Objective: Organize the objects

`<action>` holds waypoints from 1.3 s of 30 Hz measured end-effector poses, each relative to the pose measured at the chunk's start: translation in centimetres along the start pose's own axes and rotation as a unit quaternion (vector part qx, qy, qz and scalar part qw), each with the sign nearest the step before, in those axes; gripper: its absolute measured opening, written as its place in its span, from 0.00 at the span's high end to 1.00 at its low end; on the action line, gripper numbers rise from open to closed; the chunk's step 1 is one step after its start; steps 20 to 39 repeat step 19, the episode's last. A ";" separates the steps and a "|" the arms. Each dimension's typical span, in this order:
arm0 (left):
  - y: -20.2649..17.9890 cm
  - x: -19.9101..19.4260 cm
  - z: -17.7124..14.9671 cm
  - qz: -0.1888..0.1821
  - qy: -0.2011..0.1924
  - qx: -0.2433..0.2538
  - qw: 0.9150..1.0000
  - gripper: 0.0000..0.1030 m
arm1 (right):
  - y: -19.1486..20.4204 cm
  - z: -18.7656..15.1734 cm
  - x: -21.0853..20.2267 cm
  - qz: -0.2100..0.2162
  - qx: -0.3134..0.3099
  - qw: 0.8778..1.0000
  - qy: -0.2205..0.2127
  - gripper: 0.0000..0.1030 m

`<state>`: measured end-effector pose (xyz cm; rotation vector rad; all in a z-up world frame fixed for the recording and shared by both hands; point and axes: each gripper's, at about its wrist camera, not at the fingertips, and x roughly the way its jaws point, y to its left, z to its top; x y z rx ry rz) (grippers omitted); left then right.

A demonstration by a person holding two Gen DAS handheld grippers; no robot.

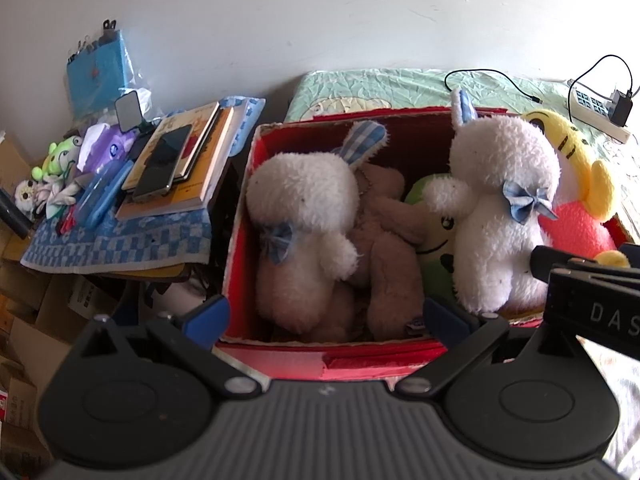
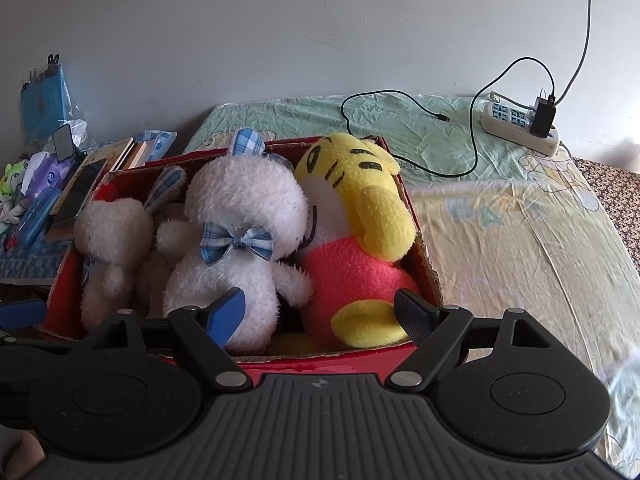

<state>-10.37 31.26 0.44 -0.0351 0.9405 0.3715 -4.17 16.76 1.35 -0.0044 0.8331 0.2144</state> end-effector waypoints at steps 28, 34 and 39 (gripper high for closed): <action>-0.7 -0.7 0.8 0.000 -0.022 0.008 1.000 0.01 | 0.1 0.6 -0.6 -0.006 0.005 1.000 -0.021 0.19; -0.7 -0.7 0.8 0.000 -0.022 0.008 1.000 0.01 | 0.1 0.6 -0.6 -0.006 0.005 1.000 -0.021 0.19; -0.7 -0.7 0.8 0.000 -0.022 0.008 1.000 0.01 | 0.1 0.6 -0.6 -0.006 0.005 1.000 -0.021 0.19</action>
